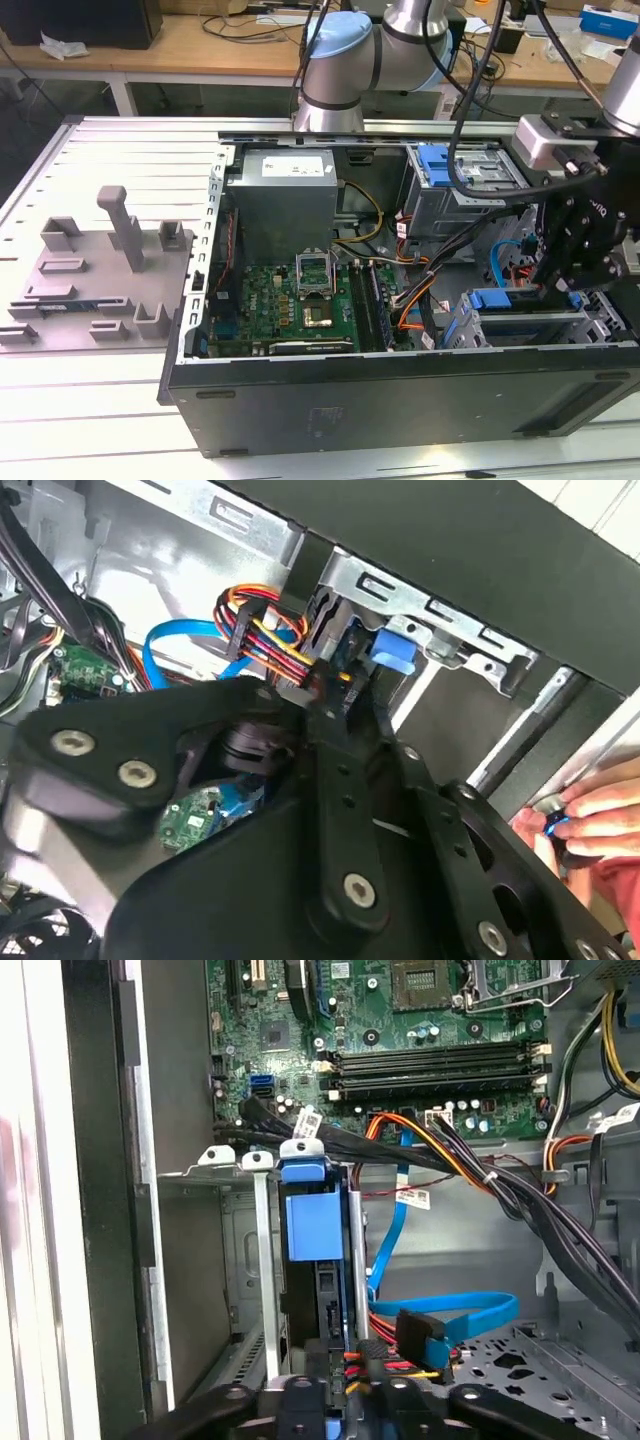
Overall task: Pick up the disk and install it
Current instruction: 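Insert the first disk wire, then insert the second disk wire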
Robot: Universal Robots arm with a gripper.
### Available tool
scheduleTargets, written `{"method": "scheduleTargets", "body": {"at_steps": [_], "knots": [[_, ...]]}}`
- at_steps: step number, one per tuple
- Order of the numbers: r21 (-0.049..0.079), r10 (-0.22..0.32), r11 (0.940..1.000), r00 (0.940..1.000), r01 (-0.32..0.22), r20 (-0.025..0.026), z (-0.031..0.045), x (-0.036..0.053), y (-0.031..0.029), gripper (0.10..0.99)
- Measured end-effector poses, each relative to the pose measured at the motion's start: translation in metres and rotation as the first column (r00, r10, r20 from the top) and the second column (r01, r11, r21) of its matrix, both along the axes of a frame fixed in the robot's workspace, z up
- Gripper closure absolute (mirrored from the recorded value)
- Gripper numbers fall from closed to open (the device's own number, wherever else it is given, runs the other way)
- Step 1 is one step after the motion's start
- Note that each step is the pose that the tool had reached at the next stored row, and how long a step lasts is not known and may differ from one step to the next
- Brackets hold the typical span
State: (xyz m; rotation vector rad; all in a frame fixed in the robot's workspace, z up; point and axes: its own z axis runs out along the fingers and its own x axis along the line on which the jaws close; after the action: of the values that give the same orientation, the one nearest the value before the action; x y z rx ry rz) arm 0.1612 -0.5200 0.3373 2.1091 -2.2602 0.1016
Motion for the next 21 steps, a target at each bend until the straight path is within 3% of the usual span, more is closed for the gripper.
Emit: {"method": "scheduleTargets", "body": {"at_steps": [2,6,21], "knots": [[0.000,0.000,1.0000,1.0000,0.000,0.0000,0.0142,0.0000,0.0001,0.722],[0.000,0.000,1.0000,1.0000,0.000,0.0000,0.0367,0.0001,0.0010,0.722],[-0.001,0.000,1.0000,1.0000,0.000,0.0001,0.0374,0.0002,0.0026,0.722]]}}
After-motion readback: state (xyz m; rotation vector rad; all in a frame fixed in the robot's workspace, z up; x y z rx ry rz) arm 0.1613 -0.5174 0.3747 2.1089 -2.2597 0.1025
